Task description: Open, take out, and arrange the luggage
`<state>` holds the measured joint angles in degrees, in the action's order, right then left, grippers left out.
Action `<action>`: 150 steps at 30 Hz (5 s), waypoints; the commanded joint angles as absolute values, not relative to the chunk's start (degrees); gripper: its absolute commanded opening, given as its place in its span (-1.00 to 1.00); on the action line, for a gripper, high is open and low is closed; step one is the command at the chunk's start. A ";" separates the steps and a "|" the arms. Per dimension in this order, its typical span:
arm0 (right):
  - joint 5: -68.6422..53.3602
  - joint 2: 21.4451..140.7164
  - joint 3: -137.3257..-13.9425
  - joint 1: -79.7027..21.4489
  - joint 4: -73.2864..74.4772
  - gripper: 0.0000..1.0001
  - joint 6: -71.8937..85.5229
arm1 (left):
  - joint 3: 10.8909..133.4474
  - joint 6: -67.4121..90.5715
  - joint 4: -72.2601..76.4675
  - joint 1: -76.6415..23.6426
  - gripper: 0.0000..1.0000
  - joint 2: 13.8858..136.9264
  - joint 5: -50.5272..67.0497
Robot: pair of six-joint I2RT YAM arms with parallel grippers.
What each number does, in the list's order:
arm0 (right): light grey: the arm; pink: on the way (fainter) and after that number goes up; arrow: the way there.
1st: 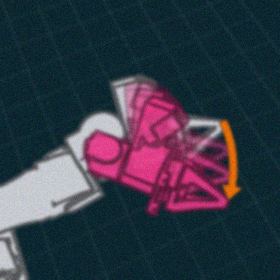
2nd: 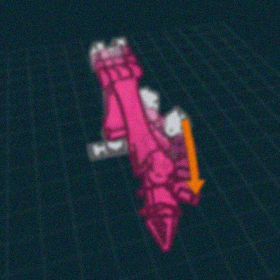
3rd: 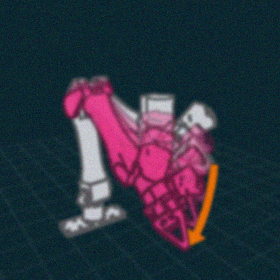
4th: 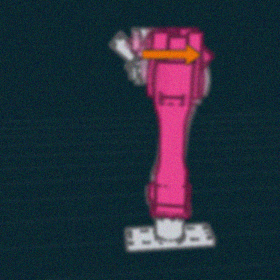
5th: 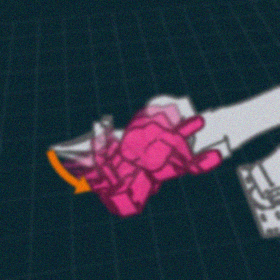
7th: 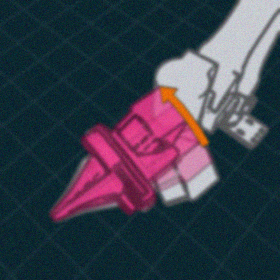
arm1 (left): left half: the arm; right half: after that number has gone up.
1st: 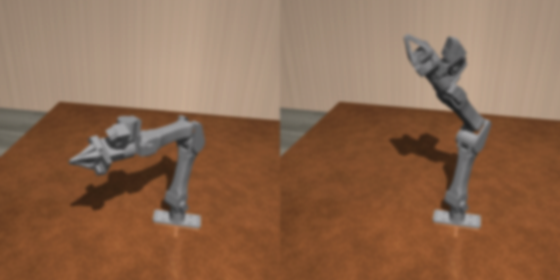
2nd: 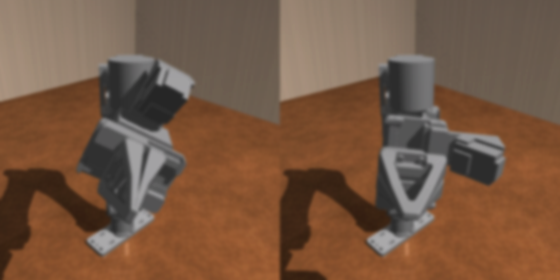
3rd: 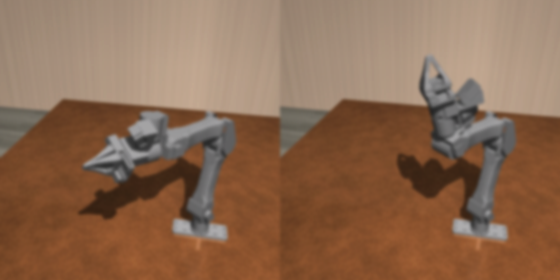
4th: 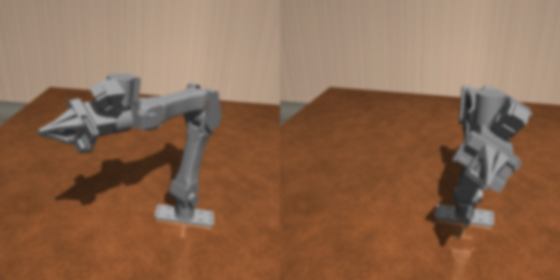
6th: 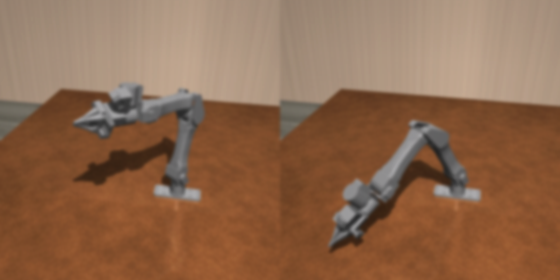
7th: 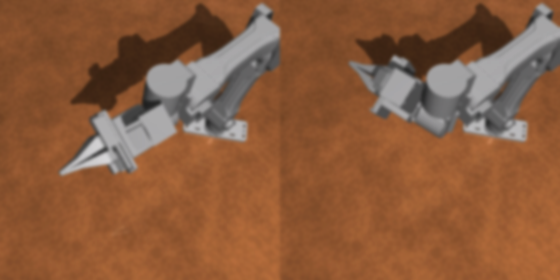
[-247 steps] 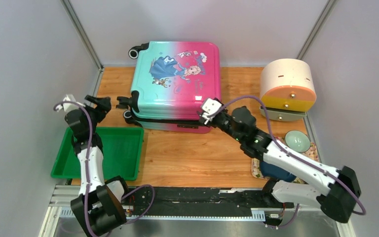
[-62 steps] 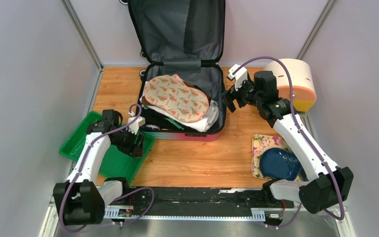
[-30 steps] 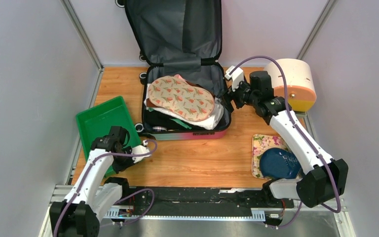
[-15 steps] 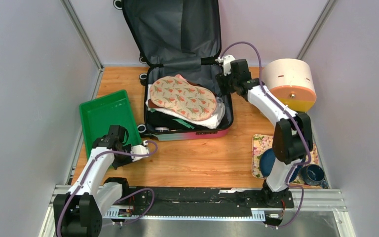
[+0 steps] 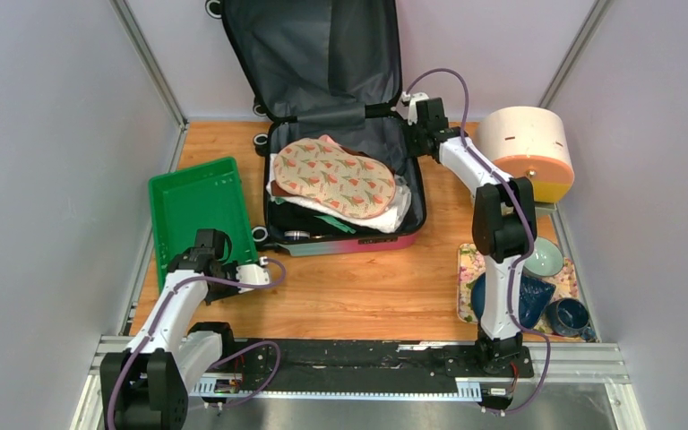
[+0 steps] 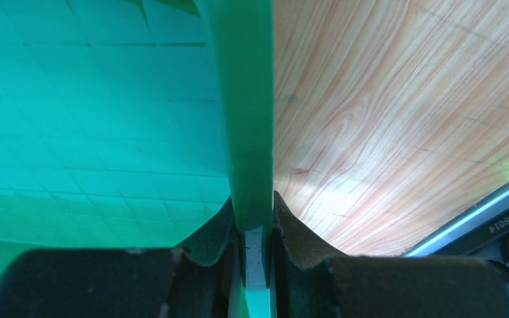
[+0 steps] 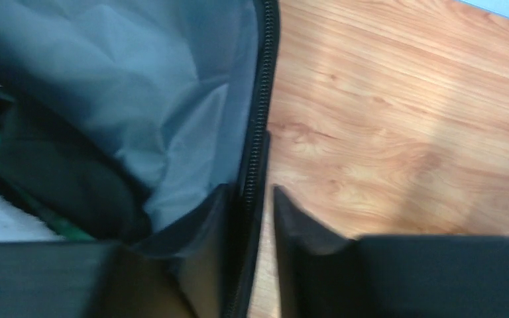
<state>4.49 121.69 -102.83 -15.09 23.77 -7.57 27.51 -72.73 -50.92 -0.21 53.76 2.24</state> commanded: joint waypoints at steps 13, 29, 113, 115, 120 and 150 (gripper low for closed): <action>4.40 115.58 -96.86 -7.82 26.45 -1.00 7.99 | 34.79 -82.36 -42.70 -0.35 -0.92 66.35 15.12; -0.44 113.64 -97.56 -7.65 28.30 -1.00 6.07 | 57.12 -37.57 -37.57 6.68 0.79 65.47 28.57; -14.94 90.09 -90.09 -7.82 39.03 0.63 -10.63 | 83.84 -14.30 -34.00 1.23 -0.82 111.01 12.82; -14.85 90.00 -89.65 -7.74 38.76 0.63 -10.90 | 84.02 -20.52 -37.43 1.58 -1.00 109.34 14.84; -15.91 90.96 -90.26 -7.82 38.41 0.63 -10.20 | 80.34 -38.03 -46.29 1.93 -1.00 99.35 20.91; -18.98 90.18 -88.95 -9.41 40.16 0.62 -10.63 | 73.14 -108.28 -60.57 17.93 -0.93 98.61 31.30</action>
